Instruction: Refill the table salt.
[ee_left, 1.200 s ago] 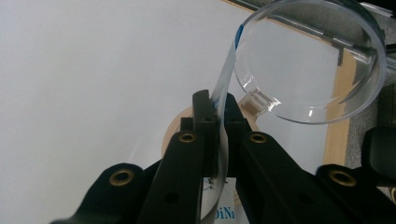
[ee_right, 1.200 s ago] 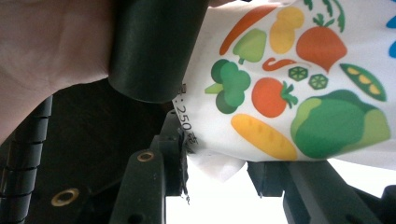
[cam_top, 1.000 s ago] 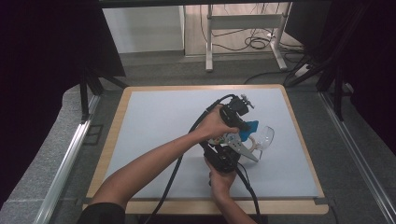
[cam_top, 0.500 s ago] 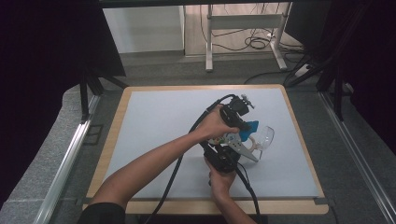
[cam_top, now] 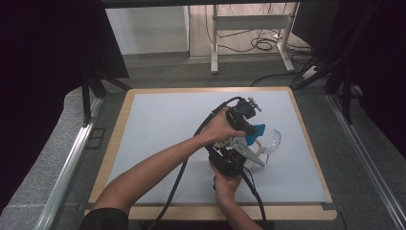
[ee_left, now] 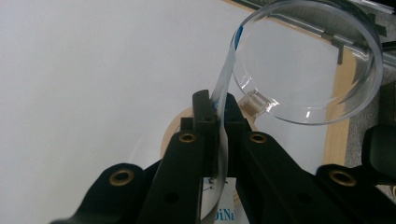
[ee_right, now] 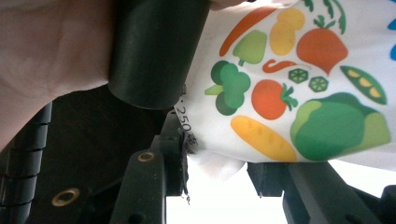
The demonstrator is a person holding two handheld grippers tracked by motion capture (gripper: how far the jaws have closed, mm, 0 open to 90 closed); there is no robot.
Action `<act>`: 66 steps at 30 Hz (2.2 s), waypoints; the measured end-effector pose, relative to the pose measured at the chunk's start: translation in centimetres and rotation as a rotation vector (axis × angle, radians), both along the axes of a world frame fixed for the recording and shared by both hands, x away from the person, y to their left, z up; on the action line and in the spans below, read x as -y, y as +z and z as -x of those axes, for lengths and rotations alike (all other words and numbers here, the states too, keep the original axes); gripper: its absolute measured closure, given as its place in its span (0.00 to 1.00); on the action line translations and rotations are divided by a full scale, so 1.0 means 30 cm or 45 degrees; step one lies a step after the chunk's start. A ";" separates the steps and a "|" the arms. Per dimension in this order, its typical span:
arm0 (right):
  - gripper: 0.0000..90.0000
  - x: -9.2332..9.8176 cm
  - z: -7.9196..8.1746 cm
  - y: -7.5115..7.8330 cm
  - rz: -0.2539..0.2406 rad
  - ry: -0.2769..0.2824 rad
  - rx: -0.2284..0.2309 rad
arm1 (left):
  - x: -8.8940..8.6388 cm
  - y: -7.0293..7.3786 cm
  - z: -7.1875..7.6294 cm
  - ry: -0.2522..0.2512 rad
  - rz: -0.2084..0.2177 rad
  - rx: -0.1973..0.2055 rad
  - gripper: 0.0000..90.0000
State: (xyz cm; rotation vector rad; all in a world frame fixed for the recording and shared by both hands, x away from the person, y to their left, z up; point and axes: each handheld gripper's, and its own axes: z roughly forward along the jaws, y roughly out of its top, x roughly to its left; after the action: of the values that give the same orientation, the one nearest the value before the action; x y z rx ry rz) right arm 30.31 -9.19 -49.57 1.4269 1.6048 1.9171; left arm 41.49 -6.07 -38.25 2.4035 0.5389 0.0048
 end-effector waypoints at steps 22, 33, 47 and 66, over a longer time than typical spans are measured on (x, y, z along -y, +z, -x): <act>0.70 0.002 -0.001 -0.003 0.007 -0.006 0.005 | 0.004 -0.003 -0.001 -0.011 -0.004 0.002 0.99; 0.70 0.003 -0.002 0.005 -0.002 -0.011 0.011 | 0.007 0.008 0.001 -0.016 -0.014 0.011 0.99; 0.70 0.005 -0.005 0.004 -0.001 -0.010 0.009 | 0.009 0.006 -0.003 -0.020 -0.018 0.010 0.99; 0.70 0.000 -0.005 0.004 -0.001 -0.008 0.005 | 0.003 0.005 -0.005 -0.019 -0.012 0.007 0.99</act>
State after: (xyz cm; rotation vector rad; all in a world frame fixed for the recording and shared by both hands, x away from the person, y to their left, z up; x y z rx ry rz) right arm 30.47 -9.20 -49.44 1.4255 1.5961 1.9165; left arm 41.63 -6.16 -38.09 2.4156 0.5197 0.0075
